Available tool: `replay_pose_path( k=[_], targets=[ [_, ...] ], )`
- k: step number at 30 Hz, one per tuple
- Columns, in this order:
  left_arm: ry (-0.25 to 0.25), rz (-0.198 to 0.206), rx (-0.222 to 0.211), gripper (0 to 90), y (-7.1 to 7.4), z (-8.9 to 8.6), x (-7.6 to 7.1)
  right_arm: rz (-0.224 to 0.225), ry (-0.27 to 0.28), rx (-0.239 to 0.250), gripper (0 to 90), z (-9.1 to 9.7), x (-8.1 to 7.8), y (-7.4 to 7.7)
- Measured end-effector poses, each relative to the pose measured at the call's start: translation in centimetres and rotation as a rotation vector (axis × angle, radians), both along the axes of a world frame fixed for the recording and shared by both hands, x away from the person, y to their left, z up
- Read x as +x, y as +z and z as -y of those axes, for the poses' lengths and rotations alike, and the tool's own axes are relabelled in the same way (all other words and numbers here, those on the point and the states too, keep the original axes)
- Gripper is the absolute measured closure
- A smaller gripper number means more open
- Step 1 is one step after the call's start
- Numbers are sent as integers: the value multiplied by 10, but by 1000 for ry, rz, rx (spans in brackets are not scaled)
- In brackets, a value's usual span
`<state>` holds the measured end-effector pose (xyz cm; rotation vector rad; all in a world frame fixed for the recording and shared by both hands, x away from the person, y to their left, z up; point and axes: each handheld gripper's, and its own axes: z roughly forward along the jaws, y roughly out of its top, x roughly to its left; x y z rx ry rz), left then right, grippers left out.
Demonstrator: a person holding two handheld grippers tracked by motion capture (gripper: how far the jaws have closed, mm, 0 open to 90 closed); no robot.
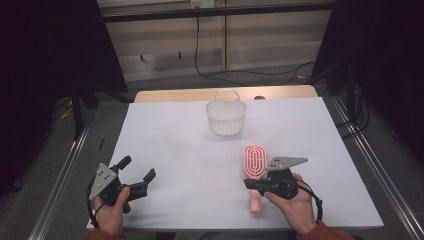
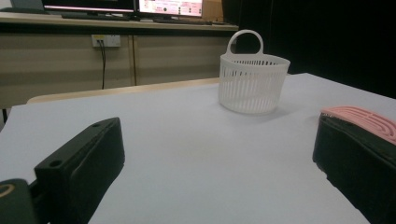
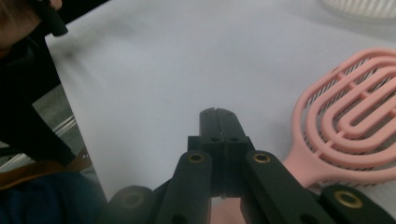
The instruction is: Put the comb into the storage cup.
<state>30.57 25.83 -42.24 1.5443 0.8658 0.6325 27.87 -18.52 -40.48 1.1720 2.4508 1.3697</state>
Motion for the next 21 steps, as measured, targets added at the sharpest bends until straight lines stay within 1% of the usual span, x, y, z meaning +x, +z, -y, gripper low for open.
replay_pose_path(
  k=[1, 2, 4, 5, 6, 7, 9, 10, 11, 12, 13, 14, 15, 16, 17, 19, 20, 21],
  targets=[
    [1, -1, -3, 22, 0, 0, 0, -15, 0, -18, 900, -2, 0, 0],
    [1, -1, -3, 22, 0, 0, 0, -15, 0, -18, 900, -2, 0, 0],
    [1, -1, 1, 22, 0, 0, 0, -39, -13, -10, 900, -2, 1, 0],
    [2, -4, 0, 22, 0, 0, 0, -49, -14, -14, 900, -1, 1, 0],
    [2, -7, 10, 26, 0, 0, 1, -56, -17, -24, 900, -1, 2, 0],
    [5, -8, 7, 28, 0, 0, 1, -66, -18, -25, 900, -1, 2, 1],
    [6, -7, 9, 28, 0, 0, 1, -89, -3, -39, 900, -5, 4, 2],
    [6, -7, 9, 28, 0, 0, 1, -89, -3, -39, 900, -5, 4, 2],
    [2, -5, 15, 28, 0, 0, 1, -94, 17, -56, 900, -9, 5, 1],
    [2, -5, 15, 28, 0, 0, 1, -94, 25, -66, 900, -12, 5, 0],
    [1, -5, 15, 28, 0, 0, 1, -94, 25, -66, 900, -12, 5, 0],
    [-1, -5, 16, 28, 0, 0, 1, -107, 41, -79, 900, -16, 5, -3],
    [0, -5, 14, 28, 0, -1, 1, -107, 41, -79, 900, -16, 5, -3],
    [0, -4, 13, 28, 0, -1, 1, -117, 47, -85, 900, -17, 5, -5],
    [0, -4, 13, 27, 0, -1, 1, -129, 56, -102, 900, -19, 5, -7],
    [3, -8, 8, 28, 0, 0, 1, -138, 61, -111, 900, -20, 5, -7],
    [-1, -5, 14, 27, 0, 0, 1, -144, 65, -126, 900, -21, 5, -8],
    [-1, -5, 14, 27, 0, 0, 1, -144, 65, -126, 900, -21, 5, -8]
  ],
)
